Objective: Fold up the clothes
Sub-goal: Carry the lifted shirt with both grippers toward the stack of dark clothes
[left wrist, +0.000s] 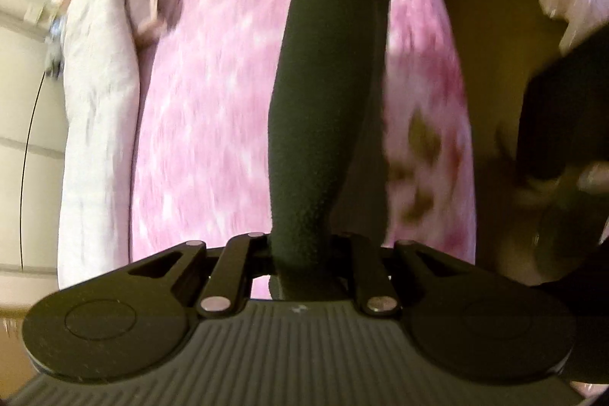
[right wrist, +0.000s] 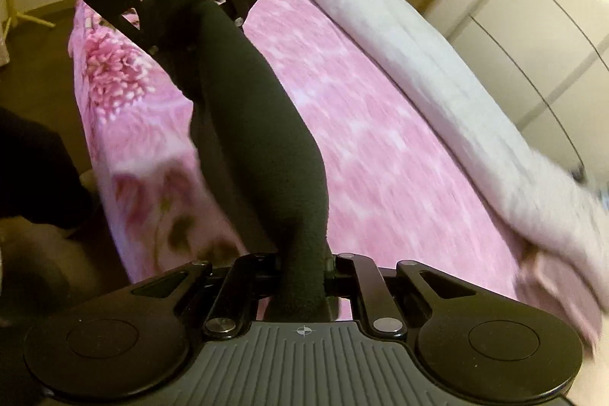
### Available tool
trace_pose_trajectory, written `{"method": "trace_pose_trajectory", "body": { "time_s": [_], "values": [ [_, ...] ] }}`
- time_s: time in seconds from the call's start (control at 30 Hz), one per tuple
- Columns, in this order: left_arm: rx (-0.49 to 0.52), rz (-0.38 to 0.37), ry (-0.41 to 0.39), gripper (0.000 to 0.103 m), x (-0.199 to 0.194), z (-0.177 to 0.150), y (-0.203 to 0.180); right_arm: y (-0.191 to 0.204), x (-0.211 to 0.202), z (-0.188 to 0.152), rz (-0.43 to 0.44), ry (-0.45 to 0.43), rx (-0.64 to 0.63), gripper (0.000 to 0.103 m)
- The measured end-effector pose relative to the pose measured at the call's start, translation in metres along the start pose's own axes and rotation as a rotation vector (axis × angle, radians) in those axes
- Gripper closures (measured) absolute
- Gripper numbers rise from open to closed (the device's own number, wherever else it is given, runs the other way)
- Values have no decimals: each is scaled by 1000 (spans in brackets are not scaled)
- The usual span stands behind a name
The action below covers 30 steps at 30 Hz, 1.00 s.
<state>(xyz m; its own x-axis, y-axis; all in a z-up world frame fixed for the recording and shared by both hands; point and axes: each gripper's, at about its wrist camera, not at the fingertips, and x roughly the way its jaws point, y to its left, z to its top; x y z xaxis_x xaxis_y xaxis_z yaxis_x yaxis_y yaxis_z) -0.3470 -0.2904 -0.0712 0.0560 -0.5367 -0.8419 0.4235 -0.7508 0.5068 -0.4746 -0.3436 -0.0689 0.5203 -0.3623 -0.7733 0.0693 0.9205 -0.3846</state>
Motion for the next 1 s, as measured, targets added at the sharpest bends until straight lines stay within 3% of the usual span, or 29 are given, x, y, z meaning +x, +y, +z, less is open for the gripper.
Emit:
{"method": "trace_pose_trajectory", "body": {
  "time_s": [0.2,0.47,0.7,0.87,1.0],
  "values": [
    [80,-14,-156,91,-14,110,29,-59,-85,-60,-127,103,117,94],
    [244,12,-413,91,1,228,80,-126,-166,-117,-329,267,252,93],
    [392,30,-568,90,15,339,114,-194,-221,-172,-498,362,341,93],
    [394,86,-590,90,40,435,148,-263,-242,-231,-567,358,317,93],
    [337,156,-538,90,76,528,181,-345,-237,-297,-570,307,258,93]
  ]
}}
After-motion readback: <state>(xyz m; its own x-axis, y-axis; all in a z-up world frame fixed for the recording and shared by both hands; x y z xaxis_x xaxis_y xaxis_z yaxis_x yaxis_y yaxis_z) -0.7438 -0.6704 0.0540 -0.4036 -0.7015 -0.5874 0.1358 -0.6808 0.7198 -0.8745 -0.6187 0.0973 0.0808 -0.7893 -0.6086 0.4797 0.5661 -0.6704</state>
